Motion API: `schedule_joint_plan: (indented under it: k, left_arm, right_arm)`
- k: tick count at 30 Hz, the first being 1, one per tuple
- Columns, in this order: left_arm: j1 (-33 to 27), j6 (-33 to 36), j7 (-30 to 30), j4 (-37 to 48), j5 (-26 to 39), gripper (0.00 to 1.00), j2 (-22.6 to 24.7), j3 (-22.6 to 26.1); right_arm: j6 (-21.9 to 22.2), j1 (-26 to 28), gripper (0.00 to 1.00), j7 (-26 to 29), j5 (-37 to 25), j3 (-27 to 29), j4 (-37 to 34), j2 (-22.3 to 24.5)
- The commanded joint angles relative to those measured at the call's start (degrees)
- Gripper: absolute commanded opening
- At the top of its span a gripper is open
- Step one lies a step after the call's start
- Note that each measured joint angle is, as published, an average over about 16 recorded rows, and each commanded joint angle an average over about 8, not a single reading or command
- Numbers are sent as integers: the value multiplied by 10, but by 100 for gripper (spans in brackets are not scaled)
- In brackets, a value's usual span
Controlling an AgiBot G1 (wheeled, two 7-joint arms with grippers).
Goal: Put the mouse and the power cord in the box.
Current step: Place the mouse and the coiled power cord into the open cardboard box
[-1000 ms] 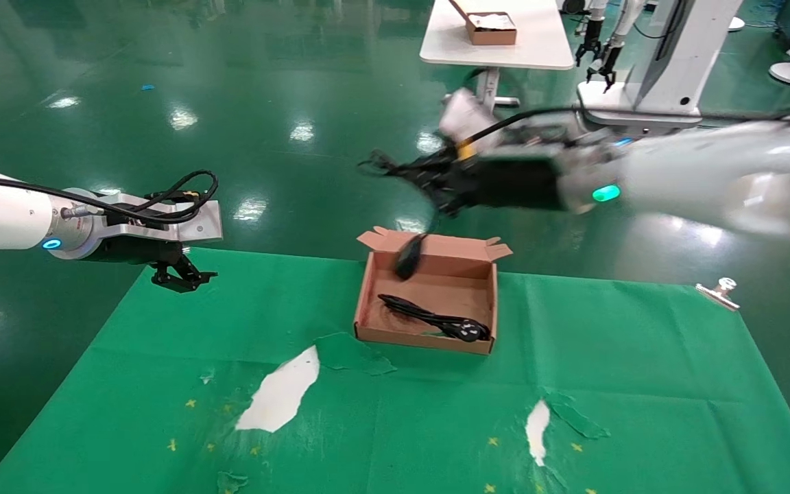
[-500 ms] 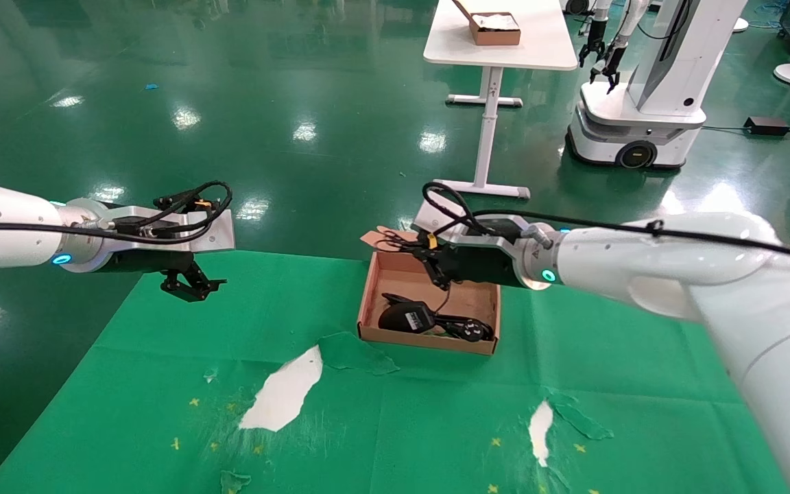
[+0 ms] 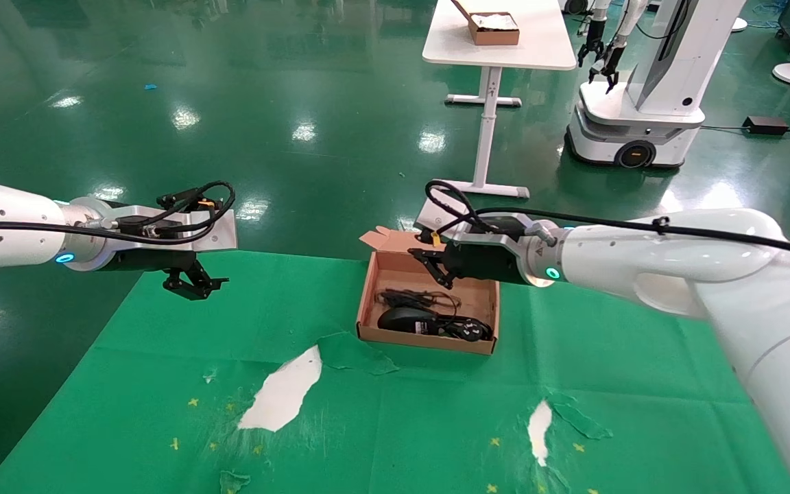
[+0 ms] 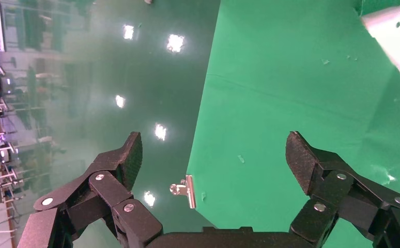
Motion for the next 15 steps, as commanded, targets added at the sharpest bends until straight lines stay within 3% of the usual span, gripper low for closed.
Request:
schedule_joint_plan:
  k: [1, 8, 15]
  left_arm:
    - [0, 0, 1, 2, -1, 100, 1, -1]
    - [0, 1, 3, 6, -3, 100, 3, -2]
    - [0, 1, 4, 6, -3, 100, 2, -2]
  right_arm:
    - [-3, 1, 100, -1, 0, 1, -1, 0]
    - [-16, -5, 100, 2, 11, 8, 10, 11]
    - [-54, -41, 100, 24, 59, 27, 69, 54]
